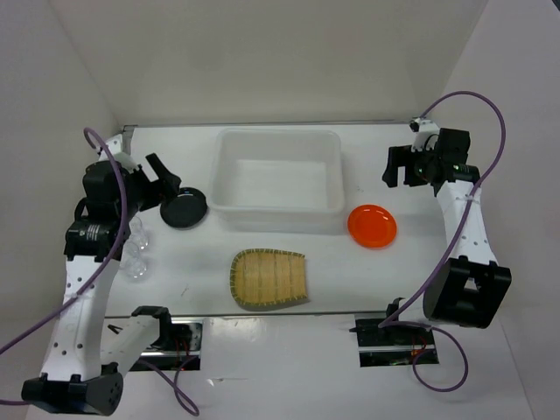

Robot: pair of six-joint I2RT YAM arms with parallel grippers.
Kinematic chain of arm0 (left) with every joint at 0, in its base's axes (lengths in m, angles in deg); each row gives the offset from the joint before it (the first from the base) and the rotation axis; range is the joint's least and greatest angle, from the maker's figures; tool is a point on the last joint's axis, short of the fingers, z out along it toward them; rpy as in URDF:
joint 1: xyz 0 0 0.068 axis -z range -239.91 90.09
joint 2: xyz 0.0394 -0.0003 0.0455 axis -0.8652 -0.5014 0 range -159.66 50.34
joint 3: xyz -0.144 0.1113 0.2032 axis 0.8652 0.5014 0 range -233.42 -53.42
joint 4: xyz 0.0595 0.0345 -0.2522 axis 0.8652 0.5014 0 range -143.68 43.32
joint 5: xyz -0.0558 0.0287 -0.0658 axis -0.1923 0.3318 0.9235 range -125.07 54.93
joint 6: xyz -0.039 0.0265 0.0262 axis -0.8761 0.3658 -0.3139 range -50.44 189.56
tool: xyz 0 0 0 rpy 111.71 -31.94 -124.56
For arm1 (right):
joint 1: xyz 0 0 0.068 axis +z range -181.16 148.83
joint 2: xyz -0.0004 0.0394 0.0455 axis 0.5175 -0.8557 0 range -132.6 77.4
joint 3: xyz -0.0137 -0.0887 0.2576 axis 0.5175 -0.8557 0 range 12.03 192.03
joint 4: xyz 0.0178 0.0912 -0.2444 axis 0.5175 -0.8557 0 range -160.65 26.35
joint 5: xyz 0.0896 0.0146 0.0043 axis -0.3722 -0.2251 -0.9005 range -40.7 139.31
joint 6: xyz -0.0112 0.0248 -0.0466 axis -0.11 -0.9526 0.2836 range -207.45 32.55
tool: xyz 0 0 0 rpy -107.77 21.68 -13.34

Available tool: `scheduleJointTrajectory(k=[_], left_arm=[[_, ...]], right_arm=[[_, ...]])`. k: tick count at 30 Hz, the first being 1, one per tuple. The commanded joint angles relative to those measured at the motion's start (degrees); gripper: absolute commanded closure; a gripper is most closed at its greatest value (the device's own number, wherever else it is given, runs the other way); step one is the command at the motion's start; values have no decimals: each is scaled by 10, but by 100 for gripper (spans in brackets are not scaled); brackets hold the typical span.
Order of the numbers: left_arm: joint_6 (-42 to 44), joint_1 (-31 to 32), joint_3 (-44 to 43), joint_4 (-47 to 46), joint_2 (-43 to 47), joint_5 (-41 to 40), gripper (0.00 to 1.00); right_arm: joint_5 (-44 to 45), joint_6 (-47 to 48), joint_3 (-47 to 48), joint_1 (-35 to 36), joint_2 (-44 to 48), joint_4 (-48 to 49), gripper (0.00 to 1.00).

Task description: Place the mixed dishes into the plastic bin

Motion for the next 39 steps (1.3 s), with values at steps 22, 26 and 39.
scheduleJointTrajectory(k=[22,26,39], left_arm=[[52,122,60,66,-87,206,0],[-21,139,145,4,-61,215,0],[-98,195,230,-67,-141,204,0]], right_arm=[[-179,111,-38,22,11,-66,1],[-179,116,-49,22,16,-60,1],[-202,128,-49,12,16,-73,1]])
